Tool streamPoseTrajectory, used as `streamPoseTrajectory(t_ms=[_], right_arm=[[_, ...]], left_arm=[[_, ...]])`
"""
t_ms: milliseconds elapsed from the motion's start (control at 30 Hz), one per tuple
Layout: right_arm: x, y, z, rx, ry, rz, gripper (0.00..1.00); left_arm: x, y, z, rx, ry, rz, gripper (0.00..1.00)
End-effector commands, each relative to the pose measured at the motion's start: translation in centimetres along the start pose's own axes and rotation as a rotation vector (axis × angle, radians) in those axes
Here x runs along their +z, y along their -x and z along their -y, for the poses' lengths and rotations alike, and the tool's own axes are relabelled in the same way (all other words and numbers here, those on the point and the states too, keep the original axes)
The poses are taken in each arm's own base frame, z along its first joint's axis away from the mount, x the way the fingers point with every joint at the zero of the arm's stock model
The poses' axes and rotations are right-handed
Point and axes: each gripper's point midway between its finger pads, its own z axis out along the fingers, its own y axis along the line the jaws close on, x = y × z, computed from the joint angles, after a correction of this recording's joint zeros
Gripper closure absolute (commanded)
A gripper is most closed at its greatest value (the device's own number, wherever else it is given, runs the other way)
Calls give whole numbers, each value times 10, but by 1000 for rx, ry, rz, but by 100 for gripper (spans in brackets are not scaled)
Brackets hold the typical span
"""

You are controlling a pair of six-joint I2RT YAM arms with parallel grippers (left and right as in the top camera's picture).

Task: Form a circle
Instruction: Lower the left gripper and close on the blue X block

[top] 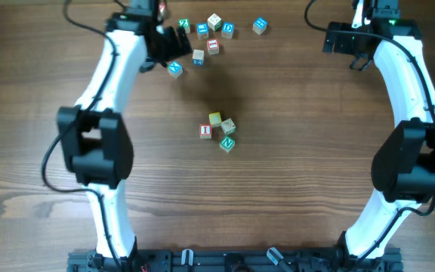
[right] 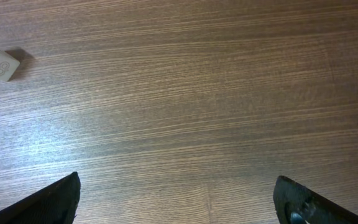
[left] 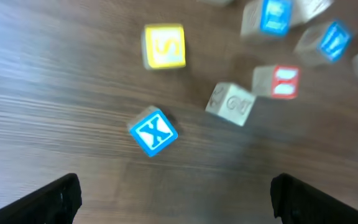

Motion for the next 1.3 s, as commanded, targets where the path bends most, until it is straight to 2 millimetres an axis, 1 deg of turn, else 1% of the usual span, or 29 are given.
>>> streamPoseTrajectory(t_ms=[0, 33, 67, 100, 133, 200, 233, 267, 333, 367, 433, 533, 633, 700, 833, 1067, 1267], right_arm=[[7, -4, 2, -9, -11, -14, 0], [7, -4, 2, -9, -11, -14, 0], [7, -4, 2, -9, -11, -14, 0], [7, -4, 2, -9, -11, -14, 0], [7, -4, 2, -9, -11, -14, 0], [7, -4, 2, -9, -11, -14, 0], [7, -4, 2, -9, -11, -13, 0], [7, -4, 2, -9, -11, -13, 0], [7, -4, 2, -9, -11, -14, 0], [7, -4, 2, -9, -11, -14, 0], [7, -4, 2, -9, -11, -14, 0], [7, -4, 2, -9, -11, -13, 0], [7, -4, 2, -9, -11, -14, 0], [7, -4, 2, -9, -11, -13, 0], [7, -4, 2, -9, -11, -14, 1], [7, -4, 2, -9, -11, -13, 0], [7, -4, 2, -9, -11, -14, 0]], left_arm=[[15, -2, 13, 33, -21, 3, 27], [19, -2, 16, 39, -25, 5, 45], [28, -6, 19, 23, -25, -2, 60], [33, -8, 17, 14, -7, -6, 75], [39, -10, 12, 15, 26, -6, 77], [41, -7, -4, -39, 117, 23, 71], [41, -6, -6, -58, 130, 31, 65], [41, -6, -6, -79, 131, 34, 62], [42, -6, -7, -82, 137, 35, 60], [44, -7, -8, -81, 144, 35, 57], [48, -9, -10, -86, 149, 27, 56], [61, -15, -16, -132, 171, 7, 51], [68, -15, -21, -133, 191, 11, 52], [68, -14, -23, -132, 202, 20, 50], [70, -15, -24, -132, 205, 15, 50], [74, -15, -27, -116, 218, 15, 58], [73, -14, -28, 36, 223, 4, 59]])
